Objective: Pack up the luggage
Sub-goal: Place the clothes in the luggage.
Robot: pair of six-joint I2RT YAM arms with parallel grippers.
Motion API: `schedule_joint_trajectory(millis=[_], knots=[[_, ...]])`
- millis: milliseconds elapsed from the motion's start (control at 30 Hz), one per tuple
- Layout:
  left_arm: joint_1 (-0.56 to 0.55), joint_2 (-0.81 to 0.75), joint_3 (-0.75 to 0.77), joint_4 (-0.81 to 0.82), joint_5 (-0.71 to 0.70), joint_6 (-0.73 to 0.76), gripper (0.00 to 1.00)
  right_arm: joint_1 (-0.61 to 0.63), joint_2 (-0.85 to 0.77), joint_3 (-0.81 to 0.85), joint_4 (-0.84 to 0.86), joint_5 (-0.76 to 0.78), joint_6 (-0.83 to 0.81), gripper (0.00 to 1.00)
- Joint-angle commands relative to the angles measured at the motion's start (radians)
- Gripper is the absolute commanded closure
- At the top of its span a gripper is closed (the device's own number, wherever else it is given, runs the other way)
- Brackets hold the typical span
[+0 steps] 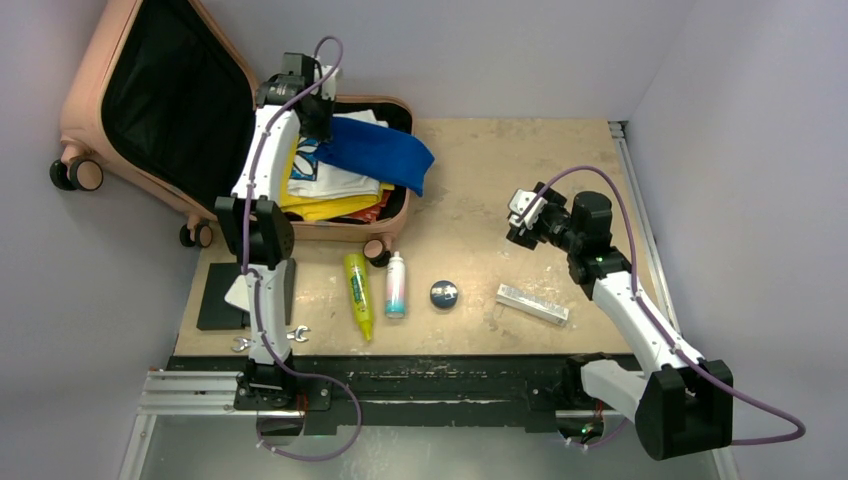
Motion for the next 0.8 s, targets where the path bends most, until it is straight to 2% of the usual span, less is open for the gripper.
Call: schedule_joint_trajectory(millis=[0,167,333,767], knots=[[0.009,-0.044,0.044,0.044,-0.063,0.046,1.00,-0.004,-0.011,-0.007,0.029,-0.034,0.012,0.22],[0.019,-0.044,0.029,0.075,-0.153,0.059,1.00,-0.004,-0.013,-0.008,0.028,-0.035,0.012,0.22],[0.040,-0.033,0.029,0.085,-0.182,0.053,1.00,-0.004,-0.013,-0.009,0.028,-0.035,0.011,0.22],[0.098,-0.035,-0.006,0.044,-0.132,0.014,1.00,-0.004,-0.008,-0.011,0.030,-0.041,0.012,0.22]])
